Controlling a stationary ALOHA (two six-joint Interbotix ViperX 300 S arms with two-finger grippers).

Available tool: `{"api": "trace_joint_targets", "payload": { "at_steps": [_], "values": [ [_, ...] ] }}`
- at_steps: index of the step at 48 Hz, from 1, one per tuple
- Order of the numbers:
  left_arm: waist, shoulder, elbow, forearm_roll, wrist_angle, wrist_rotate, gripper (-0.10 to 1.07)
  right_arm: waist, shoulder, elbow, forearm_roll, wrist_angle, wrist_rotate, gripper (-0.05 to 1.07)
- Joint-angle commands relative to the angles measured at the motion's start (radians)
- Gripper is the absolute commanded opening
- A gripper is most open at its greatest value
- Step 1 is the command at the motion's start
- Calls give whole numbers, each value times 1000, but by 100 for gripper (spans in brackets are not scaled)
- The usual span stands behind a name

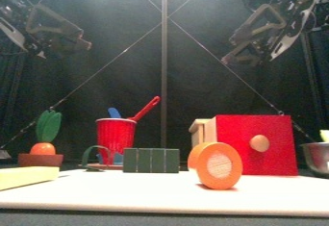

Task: Put carrot bottom into bowl

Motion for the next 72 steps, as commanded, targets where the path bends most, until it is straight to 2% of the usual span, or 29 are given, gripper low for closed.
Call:
{"api": "trace_joint_targets", "payload": {
  "at_steps": [1, 10, 16, 26, 34, 46, 50, 59, 72],
  "values": [
    [9, 2, -8, 5, -5, 3, 80, 8, -5, -26, 0, -8, 2, 92],
    [11, 2, 2, 5, -6, 3, 80, 15, 3, -29, 17, -8, 8, 92],
    [15, 2, -8, 6, -11, 5, 80, 17, 23, -58, 112, 5, 55, 93],
    [23, 3, -8, 6, -35, 3, 80, 18, 66, -120, 195, 146, 169, 93],
    [23, 2, -8, 5, -61, 0, 80, 20, 138, -181, 250, 259, 333, 93],
    [35, 2, -8, -5, -63, 0, 80, 15, 227, -235, 256, 397, 640, 92],
    [38, 2, -9, -17, -63, 2, 80, 21, 230, -235, 242, 416, 752, 92],
    [55, 3, -6, -18, -63, 5, 80, 35, 250, -249, 130, 466, 1014, 91],
    [74, 2, 0, -11, -63, 8, 80, 110, 394, -374, -175, 635, 1404, 85]
  ]
}}
